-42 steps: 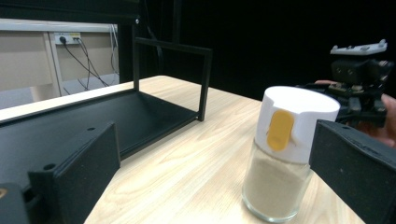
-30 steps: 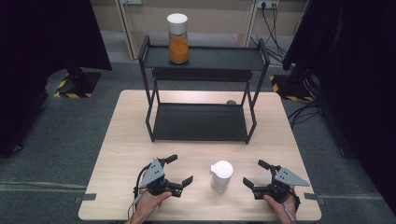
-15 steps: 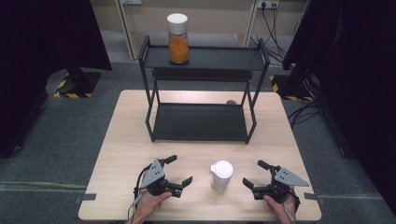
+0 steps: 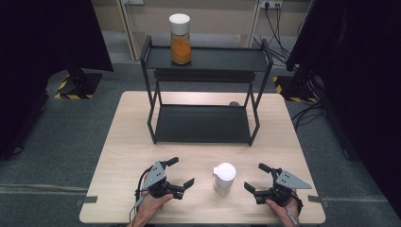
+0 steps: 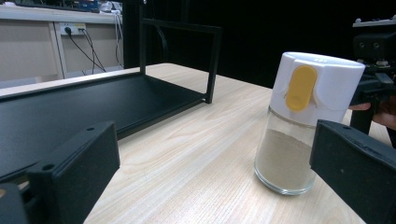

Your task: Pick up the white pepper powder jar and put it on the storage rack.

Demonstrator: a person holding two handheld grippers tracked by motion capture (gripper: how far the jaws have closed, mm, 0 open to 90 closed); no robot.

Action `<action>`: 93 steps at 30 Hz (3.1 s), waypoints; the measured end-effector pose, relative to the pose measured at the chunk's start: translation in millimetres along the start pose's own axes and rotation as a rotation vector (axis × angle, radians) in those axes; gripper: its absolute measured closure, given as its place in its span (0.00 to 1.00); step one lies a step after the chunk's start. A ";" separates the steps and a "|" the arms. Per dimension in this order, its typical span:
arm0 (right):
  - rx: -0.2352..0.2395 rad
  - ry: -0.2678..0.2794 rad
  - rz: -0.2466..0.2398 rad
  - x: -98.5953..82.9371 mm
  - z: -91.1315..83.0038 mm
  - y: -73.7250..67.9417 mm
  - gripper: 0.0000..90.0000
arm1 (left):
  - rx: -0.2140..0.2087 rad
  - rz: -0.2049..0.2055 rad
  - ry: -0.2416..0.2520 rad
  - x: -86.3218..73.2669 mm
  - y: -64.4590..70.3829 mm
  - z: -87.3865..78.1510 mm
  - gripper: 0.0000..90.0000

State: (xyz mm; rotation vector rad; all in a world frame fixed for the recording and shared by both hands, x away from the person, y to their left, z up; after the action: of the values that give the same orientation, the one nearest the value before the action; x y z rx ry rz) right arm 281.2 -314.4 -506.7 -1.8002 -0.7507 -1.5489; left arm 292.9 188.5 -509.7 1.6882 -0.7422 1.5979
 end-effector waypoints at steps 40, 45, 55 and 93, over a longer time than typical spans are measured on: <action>0.168 -0.044 -0.078 10.9 60.7 -32.7 0.11 | 0.003 -0.012 0.002 -1.0 -0.6 -2.0 0.01; 0.169 -0.058 -0.085 10.9 65.9 -33.6 0.18 | 0.004 -0.015 0.003 -0.9 -1.3 -2.5 0.01; 0.162 -0.087 -0.127 12.1 69.4 -36.5 0.34 | 0.004 -0.018 0.004 -1.0 -1.4 -2.6 0.01; 0.101 -0.051 -0.140 75.5 66.3 -17.3 0.34 | 0.006 -0.015 0.000 -1.4 -1.3 -2.5 0.01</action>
State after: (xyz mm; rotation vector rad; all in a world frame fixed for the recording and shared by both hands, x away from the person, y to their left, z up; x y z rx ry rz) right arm 320.0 -251.0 -436.9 -1.7506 -0.9798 -1.5293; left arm 292.4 191.3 -511.2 1.6940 -0.7239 1.5910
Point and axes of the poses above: each handheld gripper's, and its own axes: z roughly forward along the jaws, x roughly out of its top, y roughly to its right, the point moved 8 cm from there along z, roughly forward along the jaws, and after that the axes turned 5 degrees about y, right-handed, at the moved point
